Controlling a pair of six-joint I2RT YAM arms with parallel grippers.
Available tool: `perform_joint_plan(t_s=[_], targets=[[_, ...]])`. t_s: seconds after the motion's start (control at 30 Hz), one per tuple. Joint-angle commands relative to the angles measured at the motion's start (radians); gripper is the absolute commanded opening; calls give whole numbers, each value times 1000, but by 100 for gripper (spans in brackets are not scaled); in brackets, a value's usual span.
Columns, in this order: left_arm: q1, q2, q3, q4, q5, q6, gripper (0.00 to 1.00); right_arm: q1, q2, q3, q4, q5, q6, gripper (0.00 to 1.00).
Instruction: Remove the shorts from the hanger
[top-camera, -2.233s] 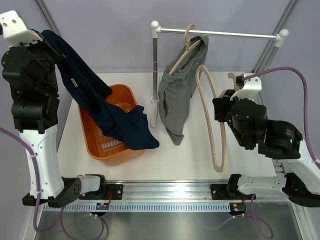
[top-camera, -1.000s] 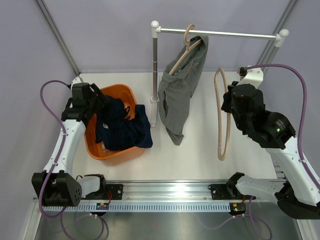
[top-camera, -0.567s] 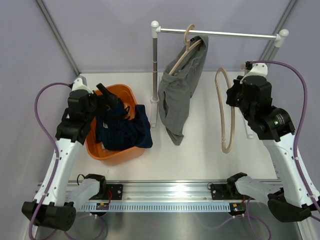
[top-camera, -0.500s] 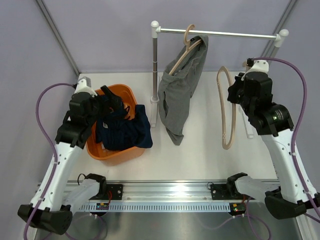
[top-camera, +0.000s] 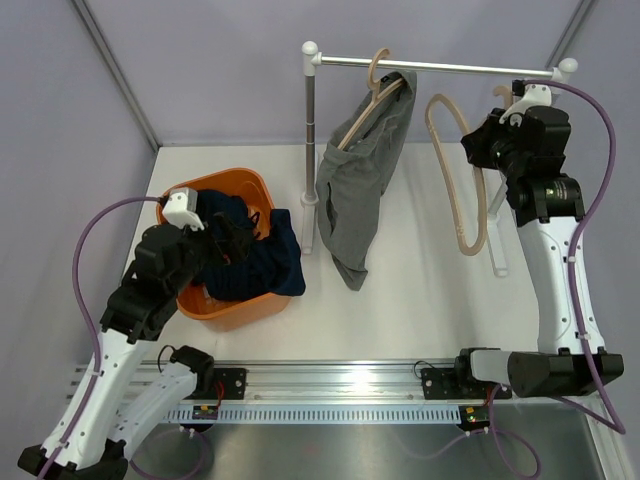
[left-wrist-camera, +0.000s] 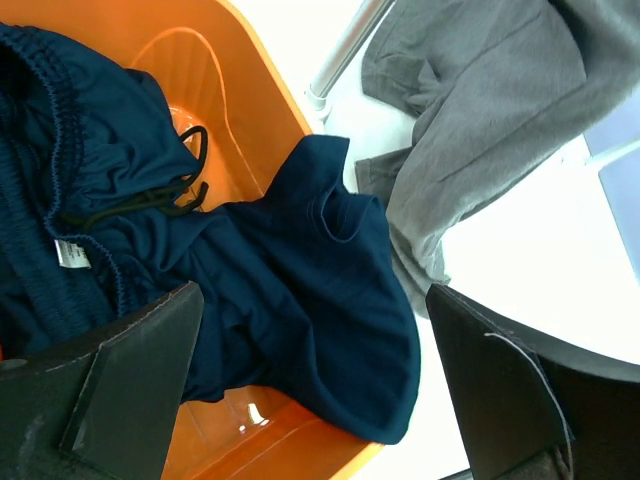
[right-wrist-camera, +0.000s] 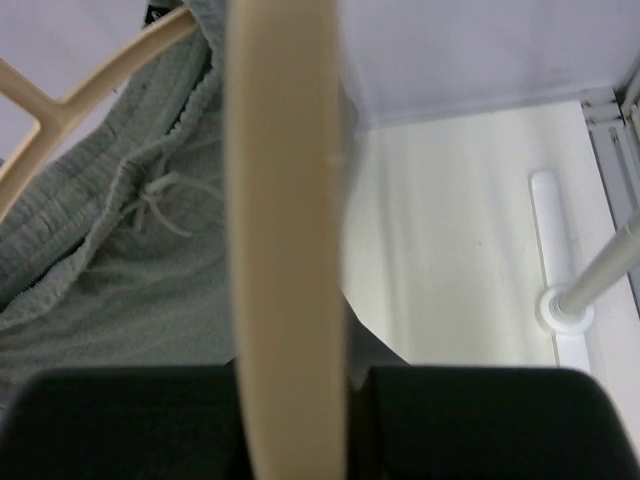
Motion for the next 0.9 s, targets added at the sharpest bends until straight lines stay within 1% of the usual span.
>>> perform_joint_plan(t_s=[0.0, 0.03, 0.13, 0.3, 0.37, 0.47, 0.67, 0.87], targets=[[-4, -26, -26, 10, 36, 62, 99, -14, 44, 50, 137, -144, -45, 0], [-4, -32, -32, 10, 62, 71, 99, -16, 48, 53, 160, -155, -49, 0], [-4, -51, -65, 8, 61, 88, 99, -14, 77, 84, 177, -154, -88, 0], [-4, -83, -120, 7, 57, 111, 99, -19, 163, 208, 134, -80, -108, 0], [-4, -97, -126, -1, 53, 119, 99, -19, 189, 234, 134, -66, -100, 0], [-4, -104, -135, 2, 65, 116, 99, -19, 222, 294, 128, -7, -77, 0], [-4, -103, -147, 8, 87, 109, 99, -19, 321, 424, 59, 55, -79, 0], [-4, -103, -154, 2, 82, 111, 99, -19, 390, 486, 33, 90, -88, 0]])
